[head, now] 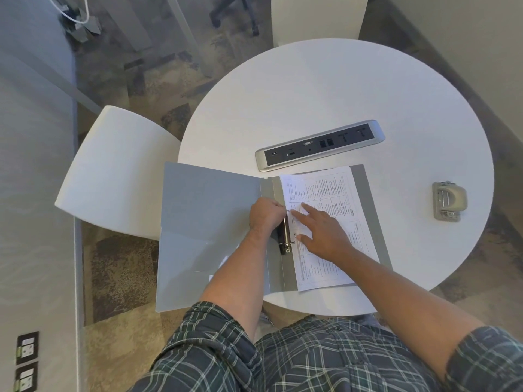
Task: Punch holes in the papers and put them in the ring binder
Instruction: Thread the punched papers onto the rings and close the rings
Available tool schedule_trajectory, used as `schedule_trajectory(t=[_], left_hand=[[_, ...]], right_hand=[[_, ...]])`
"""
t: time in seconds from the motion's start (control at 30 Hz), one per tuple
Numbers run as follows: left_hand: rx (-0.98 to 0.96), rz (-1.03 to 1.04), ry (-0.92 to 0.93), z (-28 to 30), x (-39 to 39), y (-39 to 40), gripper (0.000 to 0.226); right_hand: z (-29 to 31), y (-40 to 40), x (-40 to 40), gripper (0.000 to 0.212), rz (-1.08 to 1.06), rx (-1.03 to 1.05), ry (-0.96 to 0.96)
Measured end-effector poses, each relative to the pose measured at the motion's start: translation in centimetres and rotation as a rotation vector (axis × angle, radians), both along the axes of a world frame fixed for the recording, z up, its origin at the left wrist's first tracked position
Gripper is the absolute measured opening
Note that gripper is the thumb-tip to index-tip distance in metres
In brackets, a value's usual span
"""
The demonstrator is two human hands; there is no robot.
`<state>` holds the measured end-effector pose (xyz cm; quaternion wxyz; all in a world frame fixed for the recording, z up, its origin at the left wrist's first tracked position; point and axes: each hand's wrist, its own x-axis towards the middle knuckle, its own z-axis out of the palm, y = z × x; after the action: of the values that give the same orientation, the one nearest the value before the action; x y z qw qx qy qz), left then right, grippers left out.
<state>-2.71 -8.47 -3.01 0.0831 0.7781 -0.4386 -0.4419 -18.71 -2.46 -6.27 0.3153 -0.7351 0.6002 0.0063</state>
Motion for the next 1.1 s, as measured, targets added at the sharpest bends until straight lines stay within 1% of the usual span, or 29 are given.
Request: schedule_trajectory(t=[0.17, 0.27, 0.33, 0.4, 0.5, 0.67, 0.73, 0.87, 1.1], left_hand=[[-0.041, 0.027, 0.014, 0.1, -0.3, 0.7, 0.015], [-0.046, 0.091, 0.084, 0.1, -0.2, 0.7, 0.019], [-0.043, 0.126, 0.147, 0.1, 0.1, 0.5, 0.018], [-0.04, 0.099, 0.189, -0.1, 0.4, 0.4, 0.015], [-0.028, 0.07, 0.179, -0.3, 0.6, 0.4, 0.009], [0.014, 0.13, 0.167, 0.0, 0.5, 0.0, 0.009], [0.039, 0.156, 0.161, 0.1, 0.5, -0.2, 0.013], [0.106, 0.228, 0.163, 0.3, 0.2, -0.9, 0.011], [0.193, 0.319, 0.242, 0.7, 0.0, -2.0, 0.006]], right_hand=[[0.1, -0.5, 0.2, 0.068, 0.042, -0.042, 0.099], [0.2, -0.5, 0.4, 0.068, 0.054, -0.069, 0.114], [0.2, -0.4, 0.5, 0.068, 0.049, -0.063, 0.112], [0.1, -0.4, 0.6, 0.068, 0.038, -0.055, 0.112], [0.0, -0.2, 0.5, 0.073, 0.009, -0.043, 0.073], [-0.1, 0.0, 0.3, 0.079, -0.076, -0.043, 0.008], [-0.3, 0.1, 0.1, 0.078, -0.063, -0.055, 0.012], [-0.7, 0.3, -0.3, 0.077, -0.041, -0.06, -0.003], [-1.2, 0.5, -0.5, 0.081, -0.023, -0.016, -0.011]])
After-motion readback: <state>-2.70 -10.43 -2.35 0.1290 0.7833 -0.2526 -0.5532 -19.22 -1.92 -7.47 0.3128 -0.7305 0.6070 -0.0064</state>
